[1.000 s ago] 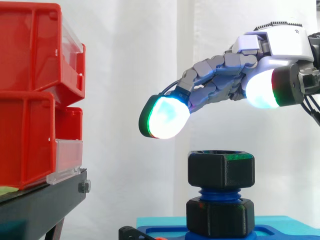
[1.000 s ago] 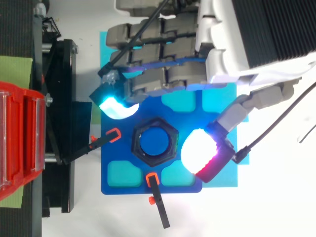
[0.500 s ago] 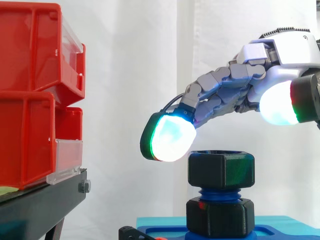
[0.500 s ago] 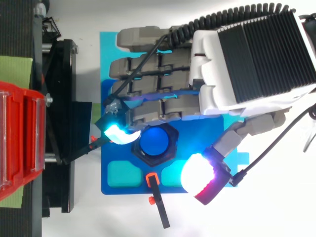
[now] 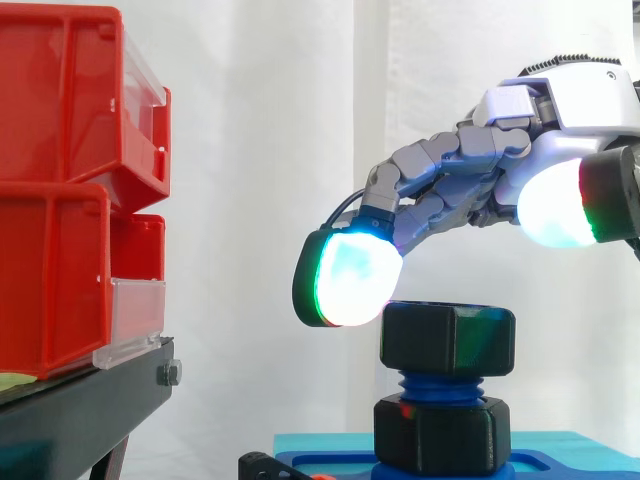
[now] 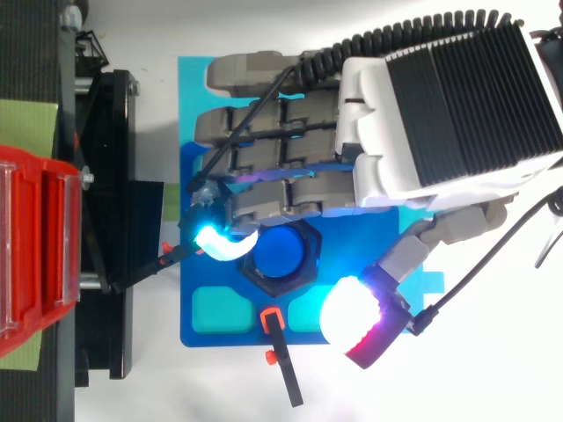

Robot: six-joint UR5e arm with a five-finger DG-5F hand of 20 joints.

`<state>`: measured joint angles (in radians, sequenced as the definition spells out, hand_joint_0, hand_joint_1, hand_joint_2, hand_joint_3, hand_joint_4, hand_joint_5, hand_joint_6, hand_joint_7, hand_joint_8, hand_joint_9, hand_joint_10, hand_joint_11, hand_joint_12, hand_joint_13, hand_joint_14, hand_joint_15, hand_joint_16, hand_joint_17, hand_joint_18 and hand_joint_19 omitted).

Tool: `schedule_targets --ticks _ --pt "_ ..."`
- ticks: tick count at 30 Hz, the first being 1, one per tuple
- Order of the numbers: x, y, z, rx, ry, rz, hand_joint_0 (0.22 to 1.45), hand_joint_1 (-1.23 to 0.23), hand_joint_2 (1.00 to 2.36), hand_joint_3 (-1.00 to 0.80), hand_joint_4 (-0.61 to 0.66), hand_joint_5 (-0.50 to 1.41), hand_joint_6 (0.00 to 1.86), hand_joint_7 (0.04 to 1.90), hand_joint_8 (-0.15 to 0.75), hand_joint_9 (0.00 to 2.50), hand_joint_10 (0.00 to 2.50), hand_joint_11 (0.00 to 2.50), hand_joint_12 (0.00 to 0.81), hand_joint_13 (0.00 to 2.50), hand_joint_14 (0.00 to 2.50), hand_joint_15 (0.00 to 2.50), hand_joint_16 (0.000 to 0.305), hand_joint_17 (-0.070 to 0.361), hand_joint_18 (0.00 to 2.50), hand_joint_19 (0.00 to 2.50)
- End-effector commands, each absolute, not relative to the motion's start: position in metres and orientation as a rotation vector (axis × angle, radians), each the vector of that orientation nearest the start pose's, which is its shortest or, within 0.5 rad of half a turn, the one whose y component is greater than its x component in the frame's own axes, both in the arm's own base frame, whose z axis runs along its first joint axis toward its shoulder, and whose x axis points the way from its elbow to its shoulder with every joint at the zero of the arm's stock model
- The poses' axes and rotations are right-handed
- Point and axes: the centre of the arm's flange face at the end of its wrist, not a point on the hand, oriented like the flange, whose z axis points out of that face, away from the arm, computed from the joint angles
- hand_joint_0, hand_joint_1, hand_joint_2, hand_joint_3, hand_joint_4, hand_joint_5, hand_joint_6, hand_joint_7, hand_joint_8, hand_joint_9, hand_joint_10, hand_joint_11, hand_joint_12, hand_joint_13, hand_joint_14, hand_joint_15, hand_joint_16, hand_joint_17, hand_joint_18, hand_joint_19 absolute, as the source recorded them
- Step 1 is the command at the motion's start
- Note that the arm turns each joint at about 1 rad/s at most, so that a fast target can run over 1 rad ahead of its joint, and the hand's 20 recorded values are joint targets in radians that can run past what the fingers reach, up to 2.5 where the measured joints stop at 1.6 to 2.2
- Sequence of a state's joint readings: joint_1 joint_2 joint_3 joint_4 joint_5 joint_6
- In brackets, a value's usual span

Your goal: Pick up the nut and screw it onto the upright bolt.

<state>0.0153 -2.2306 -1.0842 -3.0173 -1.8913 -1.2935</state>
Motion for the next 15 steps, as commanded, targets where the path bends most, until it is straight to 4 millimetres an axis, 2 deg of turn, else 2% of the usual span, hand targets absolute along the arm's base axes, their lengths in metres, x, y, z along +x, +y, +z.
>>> schedule_targets --ticks 1,15 --pt "0.738 -0.091 0.326 -0.035 1.639 0.484 0.48 -0.35 1.0 -0.5 0.31 -0.08 0.5 0.92 0.313 0.58 0.0 0.0 0.396 0.41 0.0 0.0 0.059 0.132 0.12 0.0" --pt "0.736 -0.101 0.326 -0.031 1.639 0.477 0.5 -0.37 1.0 -0.5 0.33 -0.04 0.51 1.1 0.327 0.72 0.0 0.0 0.385 0.56 0.0 0.0 0.053 0.119 0.31 0.0"
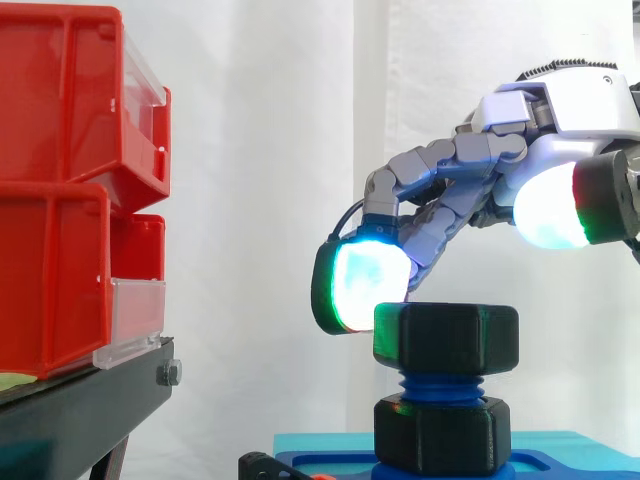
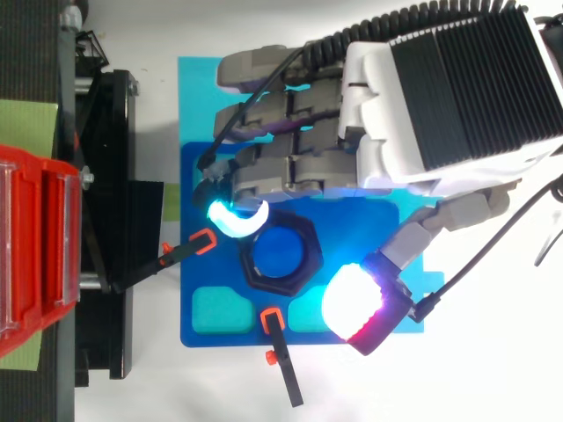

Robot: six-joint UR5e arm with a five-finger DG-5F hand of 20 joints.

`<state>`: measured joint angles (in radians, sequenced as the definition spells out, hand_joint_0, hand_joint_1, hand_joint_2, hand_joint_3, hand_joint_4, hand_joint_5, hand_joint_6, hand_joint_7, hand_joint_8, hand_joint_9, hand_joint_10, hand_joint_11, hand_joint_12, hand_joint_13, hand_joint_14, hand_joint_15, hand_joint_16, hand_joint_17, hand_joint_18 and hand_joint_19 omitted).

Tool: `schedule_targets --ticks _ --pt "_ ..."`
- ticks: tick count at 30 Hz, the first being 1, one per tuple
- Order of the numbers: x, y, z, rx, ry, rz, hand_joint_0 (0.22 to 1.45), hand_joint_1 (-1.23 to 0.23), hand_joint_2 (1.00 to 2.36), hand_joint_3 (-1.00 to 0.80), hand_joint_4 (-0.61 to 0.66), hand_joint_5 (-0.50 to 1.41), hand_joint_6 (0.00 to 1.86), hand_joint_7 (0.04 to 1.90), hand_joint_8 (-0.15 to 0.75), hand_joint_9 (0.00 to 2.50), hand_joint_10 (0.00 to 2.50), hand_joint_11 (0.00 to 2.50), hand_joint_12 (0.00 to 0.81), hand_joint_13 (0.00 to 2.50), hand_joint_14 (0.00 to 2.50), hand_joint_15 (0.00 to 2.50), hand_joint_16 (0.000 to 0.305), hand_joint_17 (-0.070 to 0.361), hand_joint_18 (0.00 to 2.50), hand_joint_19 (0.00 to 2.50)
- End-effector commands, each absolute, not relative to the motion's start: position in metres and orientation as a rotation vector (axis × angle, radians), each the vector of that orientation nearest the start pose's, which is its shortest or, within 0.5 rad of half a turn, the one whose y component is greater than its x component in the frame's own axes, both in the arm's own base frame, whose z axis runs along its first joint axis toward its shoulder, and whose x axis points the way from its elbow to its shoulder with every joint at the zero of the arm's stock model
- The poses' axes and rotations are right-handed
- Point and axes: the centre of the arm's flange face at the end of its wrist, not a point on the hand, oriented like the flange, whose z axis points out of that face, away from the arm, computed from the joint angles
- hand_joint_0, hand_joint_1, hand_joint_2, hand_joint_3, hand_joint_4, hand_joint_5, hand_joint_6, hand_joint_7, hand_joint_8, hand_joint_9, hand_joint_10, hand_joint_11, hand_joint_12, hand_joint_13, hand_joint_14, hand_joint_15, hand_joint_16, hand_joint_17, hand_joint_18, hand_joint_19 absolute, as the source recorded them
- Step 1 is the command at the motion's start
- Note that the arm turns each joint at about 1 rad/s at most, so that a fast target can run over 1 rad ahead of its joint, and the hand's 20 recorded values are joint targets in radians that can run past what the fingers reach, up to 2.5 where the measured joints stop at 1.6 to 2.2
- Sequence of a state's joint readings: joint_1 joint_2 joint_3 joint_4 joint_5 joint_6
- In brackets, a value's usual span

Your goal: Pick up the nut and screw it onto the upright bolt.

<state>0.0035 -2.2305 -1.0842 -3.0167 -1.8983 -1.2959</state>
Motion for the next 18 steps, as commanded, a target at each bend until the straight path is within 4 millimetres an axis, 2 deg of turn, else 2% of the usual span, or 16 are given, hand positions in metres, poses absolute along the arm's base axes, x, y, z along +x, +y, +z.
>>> schedule_targets --ticks 1,7,18 --pt "0.736 -0.101 0.326 -0.031 1.639 0.477 0.5 -0.38 1.0 -0.5 0.34 -0.04 0.51 1.12 0.326 0.74 0.0 0.0 0.385 0.58 0.0 0.0 0.052 0.118 0.33 0.0" --pt "0.734 -0.109 0.326 -0.025 1.646 0.472 0.5 -0.38 1.0 -0.5 0.34 -0.02 0.51 1.15 0.322 0.81 0.0 0.0 0.379 0.65 0.0 0.0 0.051 0.115 0.4 0.0" --pt "0.732 -0.117 0.324 -0.025 1.649 0.469 0.51 -0.39 1.0 -0.5 0.22 0.04 0.5 1.33 0.293 1.01 0.0 0.0 0.361 0.78 0.0 0.0 0.05 0.113 0.52 0.0"
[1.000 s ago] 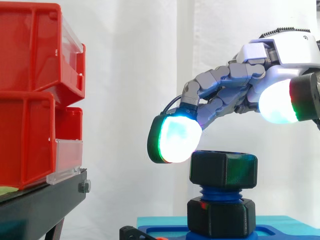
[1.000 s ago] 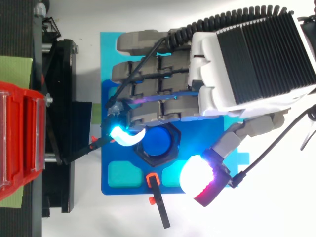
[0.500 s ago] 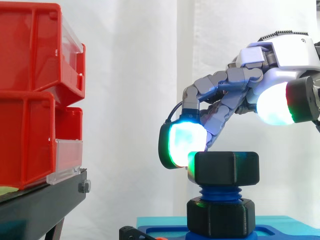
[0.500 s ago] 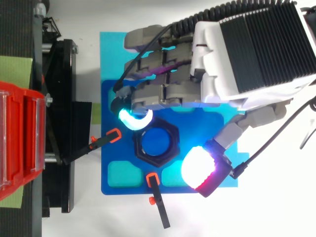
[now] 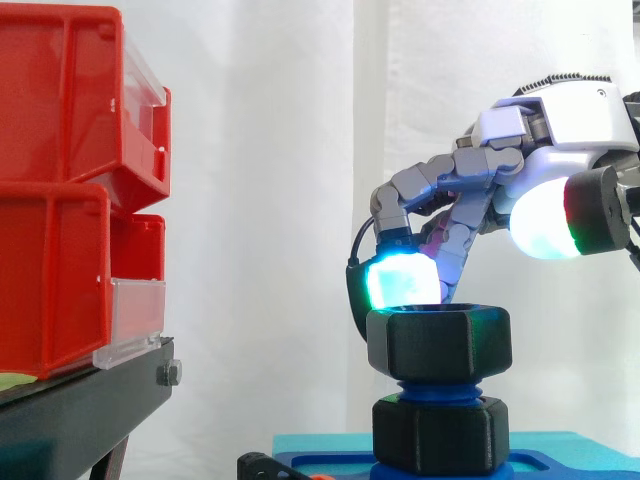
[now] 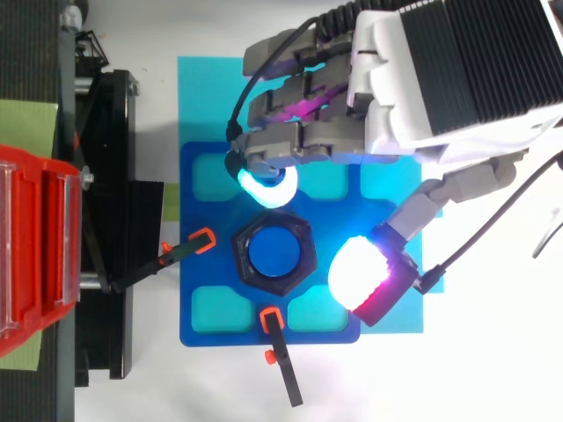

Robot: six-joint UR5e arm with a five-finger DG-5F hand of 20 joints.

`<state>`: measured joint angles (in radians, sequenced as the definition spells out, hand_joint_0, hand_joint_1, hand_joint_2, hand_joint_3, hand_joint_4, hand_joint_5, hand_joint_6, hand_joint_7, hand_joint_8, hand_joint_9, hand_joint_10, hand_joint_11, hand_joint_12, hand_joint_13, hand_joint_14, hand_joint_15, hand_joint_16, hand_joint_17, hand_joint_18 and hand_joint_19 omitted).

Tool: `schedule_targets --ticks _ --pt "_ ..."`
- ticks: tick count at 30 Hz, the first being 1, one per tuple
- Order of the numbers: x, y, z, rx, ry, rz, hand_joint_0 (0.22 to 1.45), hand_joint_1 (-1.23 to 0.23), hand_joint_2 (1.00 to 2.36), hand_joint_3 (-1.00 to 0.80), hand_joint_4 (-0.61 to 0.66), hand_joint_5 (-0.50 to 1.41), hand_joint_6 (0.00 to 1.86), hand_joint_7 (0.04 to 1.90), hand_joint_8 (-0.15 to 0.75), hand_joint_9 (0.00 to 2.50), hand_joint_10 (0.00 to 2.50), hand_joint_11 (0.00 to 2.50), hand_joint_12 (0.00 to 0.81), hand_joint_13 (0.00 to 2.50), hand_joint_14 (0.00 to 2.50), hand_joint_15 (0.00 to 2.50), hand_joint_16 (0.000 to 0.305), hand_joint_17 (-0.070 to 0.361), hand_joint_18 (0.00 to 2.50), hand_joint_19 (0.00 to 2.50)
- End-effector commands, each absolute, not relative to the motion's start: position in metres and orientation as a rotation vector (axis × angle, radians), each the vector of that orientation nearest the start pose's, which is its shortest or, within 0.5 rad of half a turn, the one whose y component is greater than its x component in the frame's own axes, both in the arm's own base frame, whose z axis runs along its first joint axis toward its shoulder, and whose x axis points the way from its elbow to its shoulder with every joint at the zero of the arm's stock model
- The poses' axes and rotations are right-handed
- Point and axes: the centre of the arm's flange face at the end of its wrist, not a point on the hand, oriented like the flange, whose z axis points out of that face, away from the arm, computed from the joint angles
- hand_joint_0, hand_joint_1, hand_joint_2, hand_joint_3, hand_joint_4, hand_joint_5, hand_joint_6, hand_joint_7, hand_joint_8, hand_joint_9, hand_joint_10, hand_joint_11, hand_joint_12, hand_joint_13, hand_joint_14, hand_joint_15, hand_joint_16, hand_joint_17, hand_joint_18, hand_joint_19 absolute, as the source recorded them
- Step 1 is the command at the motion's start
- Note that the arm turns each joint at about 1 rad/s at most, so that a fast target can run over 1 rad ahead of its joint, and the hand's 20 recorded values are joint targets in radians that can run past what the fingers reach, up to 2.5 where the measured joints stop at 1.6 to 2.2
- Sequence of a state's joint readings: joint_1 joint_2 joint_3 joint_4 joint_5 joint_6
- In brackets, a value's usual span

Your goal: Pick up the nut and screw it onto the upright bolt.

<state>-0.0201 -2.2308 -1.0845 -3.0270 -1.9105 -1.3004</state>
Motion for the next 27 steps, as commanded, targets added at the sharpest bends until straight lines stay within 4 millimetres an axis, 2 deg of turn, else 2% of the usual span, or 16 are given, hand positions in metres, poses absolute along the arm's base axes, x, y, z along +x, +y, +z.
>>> schedule_targets --ticks 1,6,9,13,15,19,23,27 --pt "0.732 -0.118 0.326 -0.025 1.647 0.469 0.52 -0.39 1.0 -0.5 0.23 0.04 0.5 1.32 0.286 1.02 0.0 0.0 0.358 0.78 0.0 0.0 0.05 0.112 0.52 0.0" --pt "0.731 -0.121 0.326 -0.022 1.647 0.465 0.52 -0.41 1.0 -0.5 0.12 0.08 0.5 1.41 0.206 1.33 0.0 0.0 0.31 0.95 0.0 0.0 0.045 0.1 0.69 0.0" --pt "0.731 -0.123 0.326 -0.022 1.643 0.464 0.52 -0.42 1.0 -0.5 0.1 0.09 0.5 1.42 0.164 1.43 0.0 0.0 0.292 0.98 0.0 0.0 0.043 0.098 0.76 0.0" --pt "0.731 -0.123 0.326 -0.024 1.643 0.466 0.52 -0.42 1.0 -0.5 0.14 0.08 0.5 1.39 0.194 1.41 0.0 0.0 0.3 0.97 0.0 0.0 0.044 0.099 0.75 0.0" --pt "0.731 -0.124 0.326 -0.024 1.641 0.466 0.51 -0.41 1.0 -0.5 0.32 -0.01 0.51 1.06 0.297 1.24 0.0 0.0 0.36 0.87 0.0 0.0 0.051 0.114 0.66 0.0" --pt "0.733 -0.125 0.331 -0.036 1.625 0.472 0.51 -0.41 1.0 -0.5 0.32 -0.07 0.5 0.89 0.315 1.11 0.0 0.0 0.382 0.8 0.0 0.0 0.056 0.126 0.6 0.0" --pt "0.732 -0.129 0.338 -0.084 1.6 0.507 0.5 -0.42 1.0 -0.5 0.27 -0.11 0.5 0.69 0.301 0.96 0.0 0.0 0.38 0.75 0.0 0.0 0.059 0.132 0.55 0.0" --pt "0.733 -0.131 0.342 -0.119 1.57 0.527 0.49 -0.42 1.0 -0.5 0.24 -0.14 0.5 0.61 0.294 0.88 0.0 0.0 0.379 0.71 0.0 0.0 0.061 0.138 0.5 0.0"
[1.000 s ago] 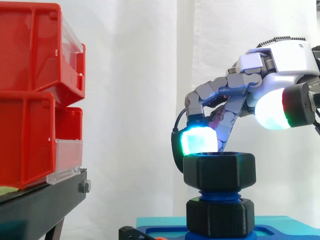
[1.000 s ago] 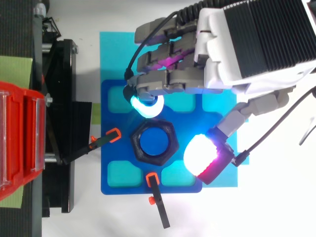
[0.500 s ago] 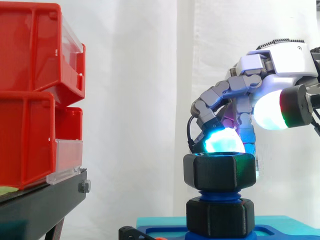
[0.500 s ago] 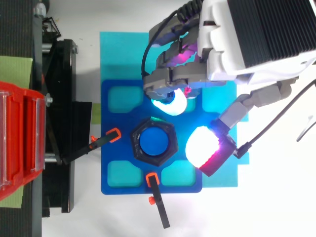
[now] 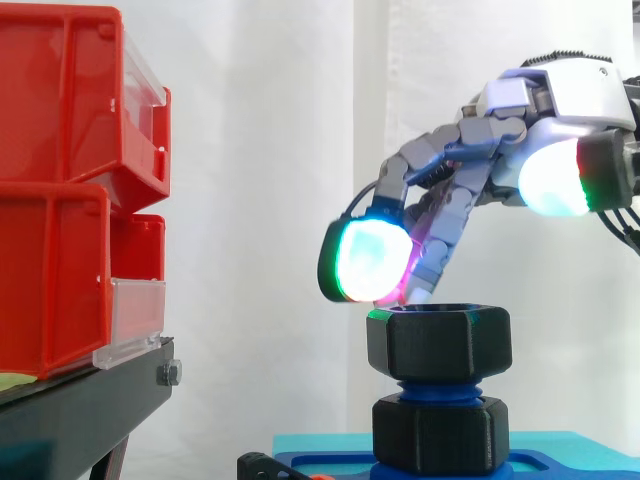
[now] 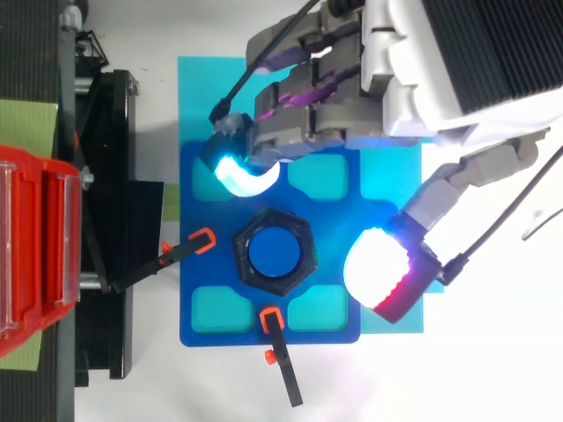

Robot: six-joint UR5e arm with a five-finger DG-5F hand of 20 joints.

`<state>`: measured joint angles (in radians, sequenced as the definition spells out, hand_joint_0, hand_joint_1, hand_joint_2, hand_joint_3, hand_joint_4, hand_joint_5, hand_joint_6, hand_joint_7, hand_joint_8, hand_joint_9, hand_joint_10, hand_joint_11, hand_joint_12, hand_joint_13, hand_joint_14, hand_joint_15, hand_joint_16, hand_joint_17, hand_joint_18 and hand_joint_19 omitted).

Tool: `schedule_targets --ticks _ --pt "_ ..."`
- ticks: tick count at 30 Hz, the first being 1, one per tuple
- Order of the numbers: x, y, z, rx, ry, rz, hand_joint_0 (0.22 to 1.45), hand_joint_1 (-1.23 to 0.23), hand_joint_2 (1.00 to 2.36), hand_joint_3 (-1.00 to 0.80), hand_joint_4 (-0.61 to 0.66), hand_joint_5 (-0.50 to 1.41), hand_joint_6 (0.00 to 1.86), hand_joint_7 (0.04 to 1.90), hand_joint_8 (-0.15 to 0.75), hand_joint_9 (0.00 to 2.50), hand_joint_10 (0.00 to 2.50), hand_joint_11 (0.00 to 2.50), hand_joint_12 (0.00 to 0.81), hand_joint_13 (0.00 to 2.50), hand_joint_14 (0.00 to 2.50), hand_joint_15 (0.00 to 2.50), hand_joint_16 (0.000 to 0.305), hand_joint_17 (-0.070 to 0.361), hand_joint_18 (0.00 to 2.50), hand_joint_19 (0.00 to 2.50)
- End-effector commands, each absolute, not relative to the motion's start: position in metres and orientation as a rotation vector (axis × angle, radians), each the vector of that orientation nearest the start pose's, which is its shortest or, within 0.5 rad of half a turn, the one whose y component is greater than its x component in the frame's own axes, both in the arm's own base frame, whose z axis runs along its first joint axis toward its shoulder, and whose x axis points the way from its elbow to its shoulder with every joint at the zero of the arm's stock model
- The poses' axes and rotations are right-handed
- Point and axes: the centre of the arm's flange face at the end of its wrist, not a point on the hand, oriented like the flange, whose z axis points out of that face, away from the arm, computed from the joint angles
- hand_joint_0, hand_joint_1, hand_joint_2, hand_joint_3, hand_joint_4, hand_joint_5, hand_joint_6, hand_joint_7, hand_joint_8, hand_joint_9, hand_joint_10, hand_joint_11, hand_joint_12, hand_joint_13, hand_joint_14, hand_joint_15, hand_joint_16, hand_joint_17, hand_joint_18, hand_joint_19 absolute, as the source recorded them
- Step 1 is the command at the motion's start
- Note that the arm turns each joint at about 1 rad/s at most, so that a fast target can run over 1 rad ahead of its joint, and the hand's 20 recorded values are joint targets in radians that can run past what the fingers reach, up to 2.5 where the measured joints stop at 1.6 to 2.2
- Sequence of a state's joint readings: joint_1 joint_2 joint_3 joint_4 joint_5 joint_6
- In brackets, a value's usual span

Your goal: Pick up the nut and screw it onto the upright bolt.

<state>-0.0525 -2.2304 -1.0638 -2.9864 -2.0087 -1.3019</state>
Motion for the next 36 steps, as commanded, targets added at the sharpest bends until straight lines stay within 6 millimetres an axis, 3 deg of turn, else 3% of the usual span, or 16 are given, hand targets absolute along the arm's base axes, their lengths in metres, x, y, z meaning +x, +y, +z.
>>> schedule_targets --ticks 1,7,8,11,21,28,36 --pt "0.733 -0.132 0.34 -0.118 1.571 0.526 0.49 -0.42 1.0 -0.5 0.23 -0.15 0.5 0.58 0.284 0.84 0.0 0.0 0.38 0.69 0.0 0.0 0.062 0.139 0.45 0.0" --pt "0.733 -0.123 0.336 -0.123 1.574 0.535 0.48 -0.41 1.0 -0.5 0.19 -0.16 0.5 0.54 0.271 0.67 0.0 0.0 0.389 0.55 0.0 0.0 0.068 0.152 0.26 0.0" --pt "0.734 -0.122 0.336 -0.122 1.573 0.536 0.47 -0.4 1.0 -0.5 0.19 -0.16 0.5 0.53 0.266 0.62 0.0 0.0 0.387 0.45 0.0 0.0 0.065 0.146 0.09 0.0" --pt "0.735 -0.117 0.335 -0.119 1.572 0.541 0.47 -0.41 1.0 -0.5 0.19 -0.16 0.5 0.53 0.263 0.58 0.0 0.0 0.379 0.37 0.0 0.0 0.06 0.134 0.0 0.0" --pt "0.743 -0.097 0.332 -0.127 1.553 0.553 0.45 -0.35 1.0 -0.5 0.06 -0.21 0.5 0.5 0.216 0.32 0.0 0.0 0.382 0.18 0.0 0.0 0.061 0.138 0.0 0.0" --pt "0.746 -0.088 0.333 -0.135 1.539 0.556 0.44 -0.31 1.0 -0.5 0.06 -0.22 0.5 0.5 0.206 0.25 0.0 0.0 0.382 0.12 0.0 0.0 0.064 0.143 0.0 0.0" --pt "0.758 -0.086 0.31 -0.127 1.527 0.571 0.44 -0.31 1.0 -0.5 0.07 -0.21 0.5 0.51 0.208 0.24 0.0 0.0 0.384 0.11 0.0 0.0 0.063 0.142 0.0 0.0"
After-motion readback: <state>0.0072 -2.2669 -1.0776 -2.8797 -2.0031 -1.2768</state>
